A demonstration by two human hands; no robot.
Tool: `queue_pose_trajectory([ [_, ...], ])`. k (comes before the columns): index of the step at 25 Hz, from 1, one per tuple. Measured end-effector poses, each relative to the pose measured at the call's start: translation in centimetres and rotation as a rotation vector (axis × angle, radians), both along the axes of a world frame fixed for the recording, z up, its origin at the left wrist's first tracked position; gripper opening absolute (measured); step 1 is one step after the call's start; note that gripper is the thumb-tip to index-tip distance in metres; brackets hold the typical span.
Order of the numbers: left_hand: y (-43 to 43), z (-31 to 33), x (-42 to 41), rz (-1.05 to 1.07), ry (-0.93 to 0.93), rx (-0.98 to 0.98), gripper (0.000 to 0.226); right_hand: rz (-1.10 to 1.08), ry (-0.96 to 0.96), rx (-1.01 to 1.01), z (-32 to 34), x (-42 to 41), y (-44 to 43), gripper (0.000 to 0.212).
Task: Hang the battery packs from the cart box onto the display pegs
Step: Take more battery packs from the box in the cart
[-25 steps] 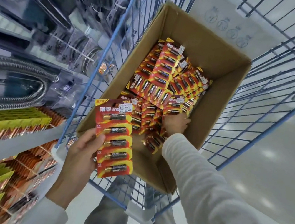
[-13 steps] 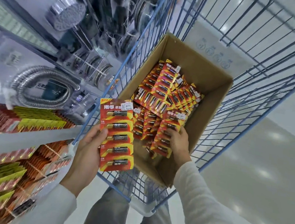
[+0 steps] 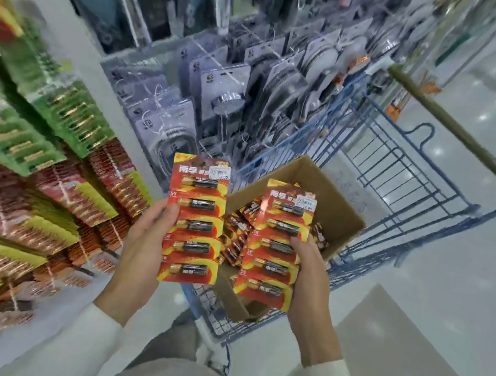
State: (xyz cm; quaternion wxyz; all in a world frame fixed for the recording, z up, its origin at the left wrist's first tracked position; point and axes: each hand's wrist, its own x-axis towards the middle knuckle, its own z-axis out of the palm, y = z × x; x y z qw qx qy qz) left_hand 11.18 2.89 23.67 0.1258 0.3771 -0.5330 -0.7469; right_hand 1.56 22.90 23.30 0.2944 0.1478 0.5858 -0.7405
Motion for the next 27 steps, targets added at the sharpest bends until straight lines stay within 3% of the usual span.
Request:
queue_pose_trajectory([
  [7,-0.6,7.0,9.8,0.273,0.173,-0.058,0.021,0.245,0.144,-0.118,7.1,5.2,-4.0,0.024],
  [13,-4.8,10.3,20.5,0.527,0.238,-0.099,0.025,0.484,0.198,-0.197,10.1,11.3,-12.5,0.025],
  [21,-12.0,13.7,41.2,0.869,0.238,-0.205,0.018,0.766,0.198,-0.307,13.1,28.6,-26.1,0.03],
  [27,-13.9,15.3,55.9,1.059,0.218,-0.262,0.02,0.96,0.197,-0.277,14.4,42.8,-32.3,0.028],
])
